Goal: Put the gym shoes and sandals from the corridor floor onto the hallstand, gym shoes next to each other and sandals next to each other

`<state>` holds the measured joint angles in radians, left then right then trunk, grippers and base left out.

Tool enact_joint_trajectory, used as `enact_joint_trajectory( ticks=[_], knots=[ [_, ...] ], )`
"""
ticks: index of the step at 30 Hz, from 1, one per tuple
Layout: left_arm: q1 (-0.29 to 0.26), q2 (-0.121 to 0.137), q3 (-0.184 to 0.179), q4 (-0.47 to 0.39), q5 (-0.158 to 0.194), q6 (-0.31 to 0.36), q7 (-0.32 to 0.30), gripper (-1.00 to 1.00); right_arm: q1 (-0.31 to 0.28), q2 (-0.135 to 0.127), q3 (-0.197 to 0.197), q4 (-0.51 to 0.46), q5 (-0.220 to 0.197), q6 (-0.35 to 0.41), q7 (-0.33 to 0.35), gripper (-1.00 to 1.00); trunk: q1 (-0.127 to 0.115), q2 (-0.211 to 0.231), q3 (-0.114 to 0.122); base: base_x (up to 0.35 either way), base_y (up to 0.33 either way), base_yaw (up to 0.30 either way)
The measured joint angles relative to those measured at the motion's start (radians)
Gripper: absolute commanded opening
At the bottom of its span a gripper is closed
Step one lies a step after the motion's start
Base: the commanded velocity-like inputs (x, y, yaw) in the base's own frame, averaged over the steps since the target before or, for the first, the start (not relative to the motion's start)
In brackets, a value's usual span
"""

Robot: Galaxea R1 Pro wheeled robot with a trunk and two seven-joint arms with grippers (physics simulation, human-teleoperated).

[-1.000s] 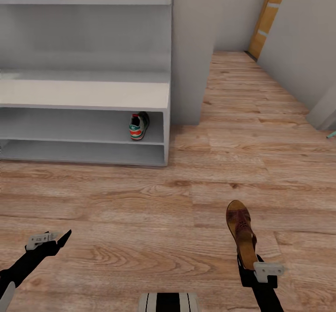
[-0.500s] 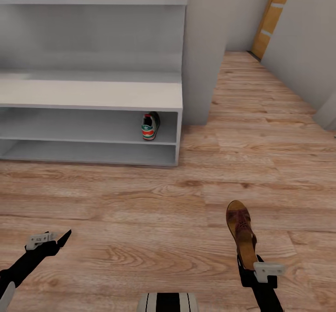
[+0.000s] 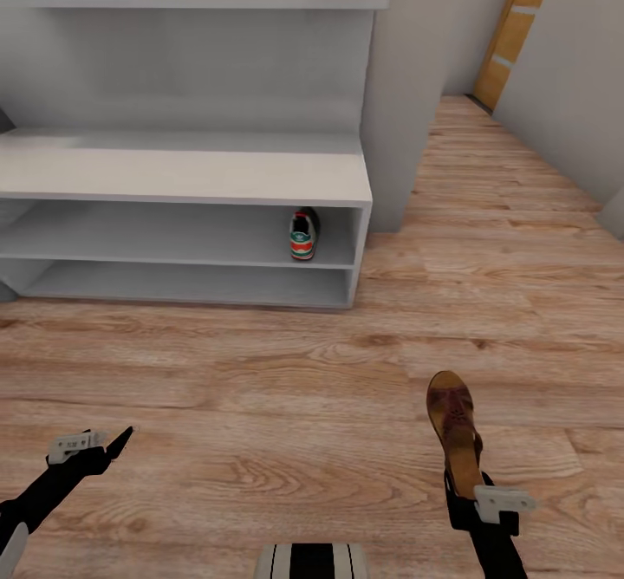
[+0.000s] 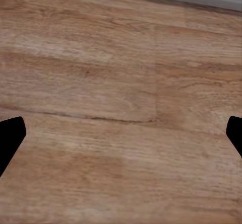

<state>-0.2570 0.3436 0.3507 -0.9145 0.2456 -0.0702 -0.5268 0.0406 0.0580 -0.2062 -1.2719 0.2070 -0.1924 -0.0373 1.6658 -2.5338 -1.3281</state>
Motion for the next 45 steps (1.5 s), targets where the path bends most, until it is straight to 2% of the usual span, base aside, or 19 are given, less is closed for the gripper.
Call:
enact_joint_trajectory(
  ticks=[2,3,6,9,25,45],
  knots=[
    [0.0,0.0,0.0,0.0,0.0,0.0,0.0,1.0,-0.004,0.011,0.002,0.003,-0.001,-0.001,-0.115,-1.0,0.0,0.0,0.0,0.0,0.1,0.0],
    [0.0,0.0,0.0,0.0,0.0,0.0,0.0,1.0,-0.005,0.013,0.004,0.004,0.001,-0.001,-0.141,-1.0,0.0,0.0,0.0,0.0,0.071,0.0],
    [0.0,0.0,0.0,0.001,0.0,0.0,0.0,1.0,-0.006,0.017,0.016,0.005,0.003,-0.001,-0.201,-1.0,0.0,0.0,0.0,0.0,0.039,0.0],
    [0.0,0.0,0.0,0.001,0.0,0.0,0.0,1.0,-0.006,0.017,0.022,0.006,0.004,0.0,-0.226,-1.0,0.0,0.0,0.0,0.0,0.018,0.0],
    [0.0,0.0,0.0,0.001,0.0,0.0,0.0,1.0,-0.007,0.018,0.026,0.007,0.005,0.0,-0.242,-1.0,0.0,0.0,0.0,-0.002,0.011,0.0],
    [0.0,0.0,0.0,0.0,0.0,0.0,0.0,1.0,-0.007,0.018,0.037,0.007,0.01,0.0,-0.242,-1.0,0.0,0.0,0.0,-0.055,0.136,0.0]
  ],
)
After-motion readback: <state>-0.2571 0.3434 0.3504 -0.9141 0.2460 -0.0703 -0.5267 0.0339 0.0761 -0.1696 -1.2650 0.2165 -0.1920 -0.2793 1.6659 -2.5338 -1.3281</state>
